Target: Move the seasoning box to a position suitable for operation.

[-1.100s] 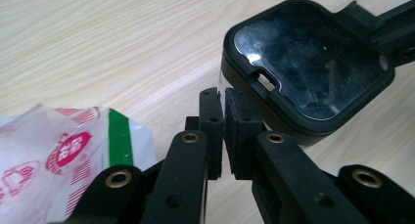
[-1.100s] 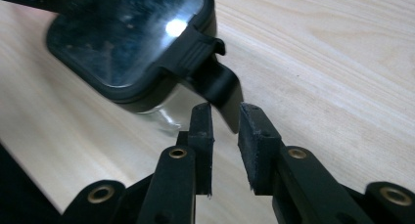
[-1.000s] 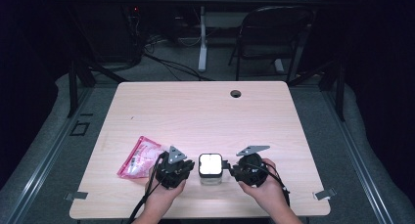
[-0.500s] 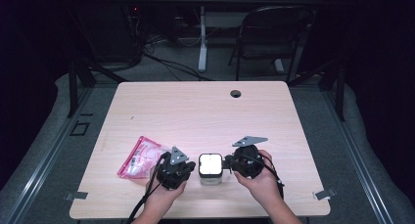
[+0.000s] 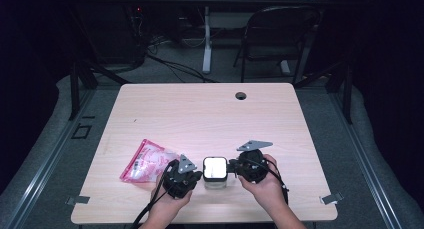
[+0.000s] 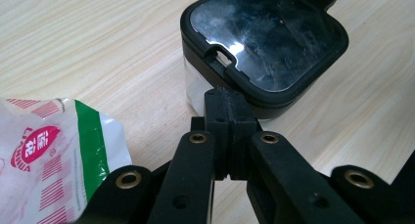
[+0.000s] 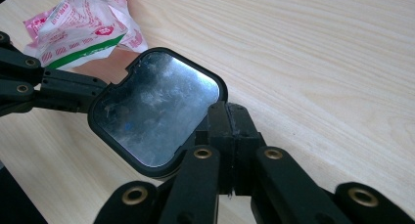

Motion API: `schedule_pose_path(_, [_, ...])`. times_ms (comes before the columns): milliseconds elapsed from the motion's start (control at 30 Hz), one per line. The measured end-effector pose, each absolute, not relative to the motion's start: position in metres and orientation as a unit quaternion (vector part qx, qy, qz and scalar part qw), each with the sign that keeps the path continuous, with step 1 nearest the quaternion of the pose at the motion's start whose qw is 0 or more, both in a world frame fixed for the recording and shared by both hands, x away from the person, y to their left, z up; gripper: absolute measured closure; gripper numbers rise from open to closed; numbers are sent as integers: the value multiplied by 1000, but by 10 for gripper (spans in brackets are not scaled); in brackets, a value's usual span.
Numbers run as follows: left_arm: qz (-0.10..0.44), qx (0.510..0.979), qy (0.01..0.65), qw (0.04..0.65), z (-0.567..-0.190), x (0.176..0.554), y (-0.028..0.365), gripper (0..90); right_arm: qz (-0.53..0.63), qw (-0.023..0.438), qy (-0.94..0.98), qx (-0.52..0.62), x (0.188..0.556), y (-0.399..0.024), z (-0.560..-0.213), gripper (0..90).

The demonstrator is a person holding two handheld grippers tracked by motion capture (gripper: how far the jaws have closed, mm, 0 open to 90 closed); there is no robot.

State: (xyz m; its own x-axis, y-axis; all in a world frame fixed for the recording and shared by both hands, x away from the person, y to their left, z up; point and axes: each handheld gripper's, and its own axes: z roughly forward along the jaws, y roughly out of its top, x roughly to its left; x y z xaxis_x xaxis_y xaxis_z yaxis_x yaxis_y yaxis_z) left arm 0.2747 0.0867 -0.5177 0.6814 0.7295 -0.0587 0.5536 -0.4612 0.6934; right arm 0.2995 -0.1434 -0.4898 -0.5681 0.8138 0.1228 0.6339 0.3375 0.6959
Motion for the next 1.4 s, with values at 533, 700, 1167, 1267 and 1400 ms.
schedule_pose_path(533, [118, 839, 380, 372, -510, 276, 88, 900, 365, 123, 805, 452, 298, -145, -491, 876])
schedule_pose_path(700, [118, 837, 379, 377, -506, 277, 87, 900, 381, 117, 808, 434, 291, -145, -488, 796])
schedule_pose_path(1167, [128, 835, 368, 388, -487, 278, 80, 900, 389, 111, 830, 383, 266, -130, -482, 505])
schedule_pose_path(1267, [127, 835, 366, 391, -484, 278, 78, 900, 381, 127, 834, 379, 266, -127, -484, 477])
schedule_pose_path(1400, [125, 835, 361, 396, -480, 279, 75, 900, 380, 129, 833, 381, 266, -122, -486, 450])
